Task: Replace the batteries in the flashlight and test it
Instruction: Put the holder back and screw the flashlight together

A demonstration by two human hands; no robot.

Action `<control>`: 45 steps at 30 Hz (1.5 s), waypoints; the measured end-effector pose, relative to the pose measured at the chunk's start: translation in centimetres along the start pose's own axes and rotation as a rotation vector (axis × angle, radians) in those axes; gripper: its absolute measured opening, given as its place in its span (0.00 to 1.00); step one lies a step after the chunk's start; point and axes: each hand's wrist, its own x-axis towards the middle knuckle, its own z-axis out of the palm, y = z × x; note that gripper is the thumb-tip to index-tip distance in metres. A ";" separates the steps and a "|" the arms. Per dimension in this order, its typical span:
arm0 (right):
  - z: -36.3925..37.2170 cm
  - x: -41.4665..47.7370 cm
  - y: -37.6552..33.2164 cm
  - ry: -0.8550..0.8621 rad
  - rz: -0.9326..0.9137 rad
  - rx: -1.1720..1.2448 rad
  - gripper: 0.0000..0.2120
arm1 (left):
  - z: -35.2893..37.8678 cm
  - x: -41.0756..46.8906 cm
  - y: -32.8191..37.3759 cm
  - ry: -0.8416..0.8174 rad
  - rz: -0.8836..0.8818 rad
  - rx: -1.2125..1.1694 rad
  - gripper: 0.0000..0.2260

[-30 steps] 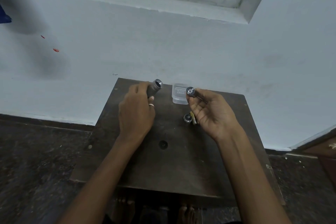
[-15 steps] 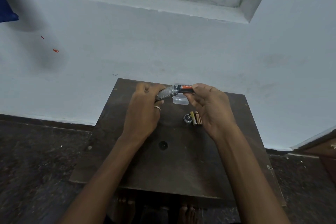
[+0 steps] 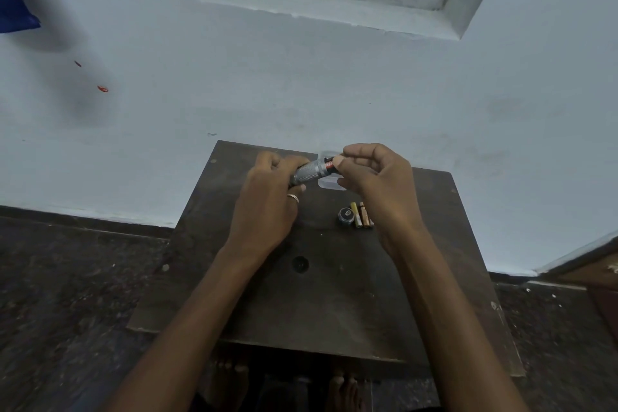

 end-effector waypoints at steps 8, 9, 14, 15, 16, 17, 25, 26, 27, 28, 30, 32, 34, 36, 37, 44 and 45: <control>-2.0 1.0 0.8 -0.040 -0.048 -0.324 0.03 | -0.2 0.1 -0.2 -0.020 -0.065 -0.035 0.16; -2.3 1.0 0.9 -0.069 -0.068 -0.418 0.02 | -0.3 0.1 -0.2 -0.018 -0.069 -0.040 0.16; -3.6 1.2 0.9 -0.277 -0.150 -1.022 0.14 | -0.3 0.2 -0.1 -0.022 -0.082 -0.048 0.17; -3.6 1.1 0.7 -0.323 -0.131 -1.068 0.17 | -0.3 0.2 0.0 -0.021 -0.084 -0.048 0.17; -3.6 1.1 0.6 -0.360 -0.106 -1.114 0.20 | -0.3 0.2 0.0 -0.019 -0.087 -0.050 0.17; -3.5 1.0 0.6 -0.388 -0.086 -1.173 0.22 | -0.3 0.2 0.0 -0.017 -0.092 -0.051 0.17; -2.5 0.8 1.0 -0.377 -0.121 -1.256 0.16 | -0.3 0.2 -0.1 -0.010 -0.092 -0.041 0.16; -2.6 0.8 1.0 -0.346 -0.148 -1.161 0.14 | -0.3 0.2 -0.1 -0.008 -0.092 -0.037 0.16; -2.6 0.7 0.9 -0.304 -0.168 -1.038 0.11 | -0.3 0.2 -0.1 -0.007 -0.090 -0.034 0.16; -2.7 0.6 0.7 -0.258 -0.173 -0.905 0.08 | -0.3 0.2 0.0 -0.006 -0.089 -0.036 0.16; -2.6 0.4 0.3 -0.199 -0.128 -0.626 0.08 | -0.3 0.2 0.0 -0.006 -0.087 -0.047 0.16; -2.5 0.2 0.1 -0.175 -0.086 -0.399 0.10 | -0.3 0.2 0.0 -0.008 -0.083 -0.047 0.16; -2.3 0.1 -0.2 -0.164 -0.080 -0.267 0.11 | -0.3 0.2 0.0 -0.009 -0.075 -0.039 0.16; -2.2 0.1 -0.4 -0.180 -0.078 -0.150 0.12 | -0.3 0.2 0.0 -0.010 -0.071 -0.039 0.16; -2.2 0.1 -0.4 -0.193 -0.084 -0.113 0.13 | -0.2 0.2 0.0 -0.009 -0.069 -0.044 0.16; -2.2 0.4 -0.2 -0.124 -0.071 -0.196 0.17 | -0.1 0.1 0.0 -0.019 -0.043 -0.054 0.16; -2.2 0.4 -0.1 -0.109 -0.071 -0.217 0.16 | -0.1 0.1 0.0 -0.021 -0.040 -0.056 0.16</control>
